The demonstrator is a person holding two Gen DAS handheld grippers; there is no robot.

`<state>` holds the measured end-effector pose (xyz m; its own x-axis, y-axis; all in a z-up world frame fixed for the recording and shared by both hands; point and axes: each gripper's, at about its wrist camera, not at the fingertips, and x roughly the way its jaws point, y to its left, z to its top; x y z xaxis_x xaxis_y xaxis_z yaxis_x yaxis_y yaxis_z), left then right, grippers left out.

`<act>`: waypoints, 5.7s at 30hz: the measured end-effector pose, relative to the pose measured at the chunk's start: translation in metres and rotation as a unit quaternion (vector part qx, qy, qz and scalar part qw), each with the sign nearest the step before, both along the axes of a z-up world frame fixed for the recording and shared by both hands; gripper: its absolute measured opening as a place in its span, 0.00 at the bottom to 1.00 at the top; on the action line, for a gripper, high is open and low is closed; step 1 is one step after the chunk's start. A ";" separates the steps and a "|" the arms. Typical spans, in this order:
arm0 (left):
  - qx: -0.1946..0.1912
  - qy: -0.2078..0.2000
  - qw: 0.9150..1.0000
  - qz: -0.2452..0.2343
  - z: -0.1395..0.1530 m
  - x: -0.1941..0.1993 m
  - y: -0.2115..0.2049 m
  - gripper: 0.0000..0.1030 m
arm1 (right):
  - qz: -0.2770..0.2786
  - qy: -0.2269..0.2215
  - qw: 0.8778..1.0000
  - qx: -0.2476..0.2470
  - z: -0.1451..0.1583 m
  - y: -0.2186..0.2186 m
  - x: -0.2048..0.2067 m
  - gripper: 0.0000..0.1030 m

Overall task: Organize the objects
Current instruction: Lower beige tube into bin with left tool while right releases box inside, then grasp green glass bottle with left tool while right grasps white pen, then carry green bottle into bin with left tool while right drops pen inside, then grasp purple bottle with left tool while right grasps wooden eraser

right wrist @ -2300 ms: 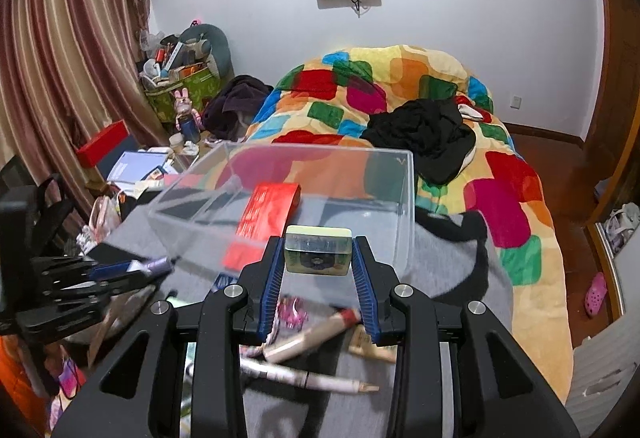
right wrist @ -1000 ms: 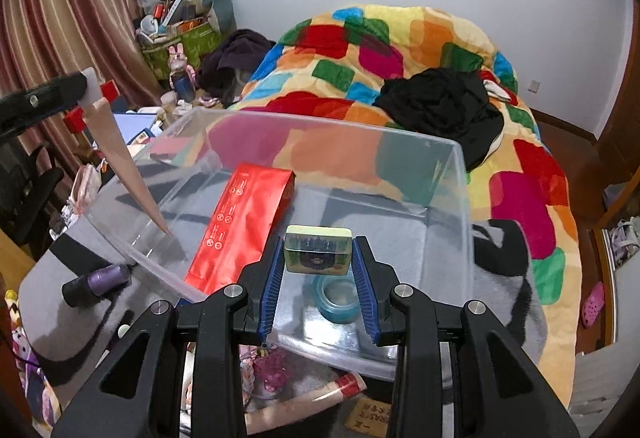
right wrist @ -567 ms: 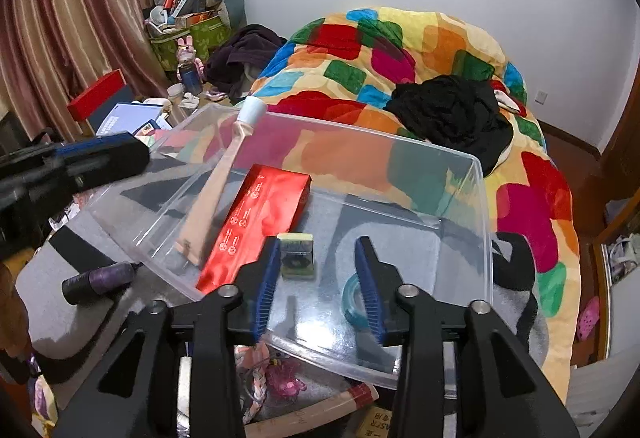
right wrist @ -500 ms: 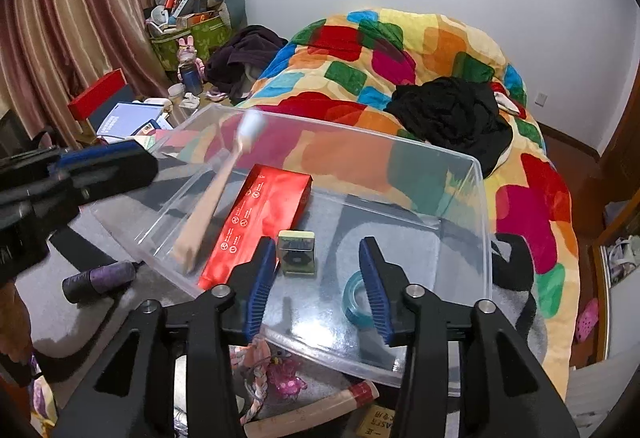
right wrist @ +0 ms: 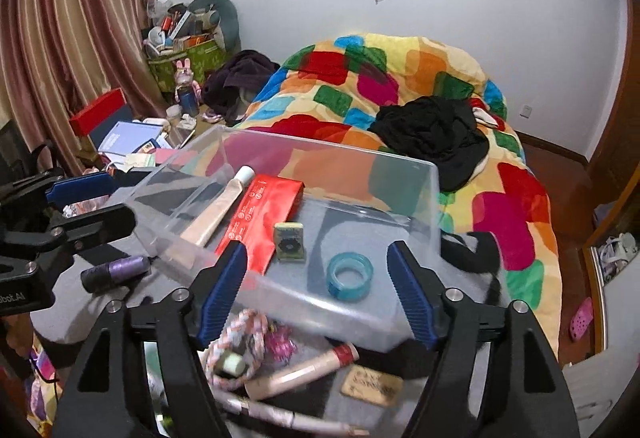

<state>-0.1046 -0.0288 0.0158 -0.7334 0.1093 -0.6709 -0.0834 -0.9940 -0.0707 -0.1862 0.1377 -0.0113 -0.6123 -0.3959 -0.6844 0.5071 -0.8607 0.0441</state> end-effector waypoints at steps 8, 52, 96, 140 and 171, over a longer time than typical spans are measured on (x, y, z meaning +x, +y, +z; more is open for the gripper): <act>-0.004 -0.012 0.999 -0.029 -0.013 0.040 0.025 0.79 | -0.005 -0.016 1.000 0.012 -0.016 0.034 0.031 0.71; 0.025 -0.060 0.998 -0.005 -0.075 0.095 0.029 0.41 | 0.159 -0.103 0.979 0.070 -0.068 0.004 0.062 0.26; 0.035 0.068 0.997 0.033 0.007 0.062 -0.002 0.40 | 0.068 0.033 0.992 -0.104 0.057 0.034 0.075 0.10; 0.009 0.039 0.999 0.019 0.017 0.017 -0.017 0.63 | 0.084 0.003 0.996 -0.039 0.037 -0.013 0.032 0.52; -0.004 -0.115 0.991 0.064 -0.091 0.025 -0.072 0.57 | -0.044 -0.103 0.993 0.024 -0.070 0.056 0.023 0.60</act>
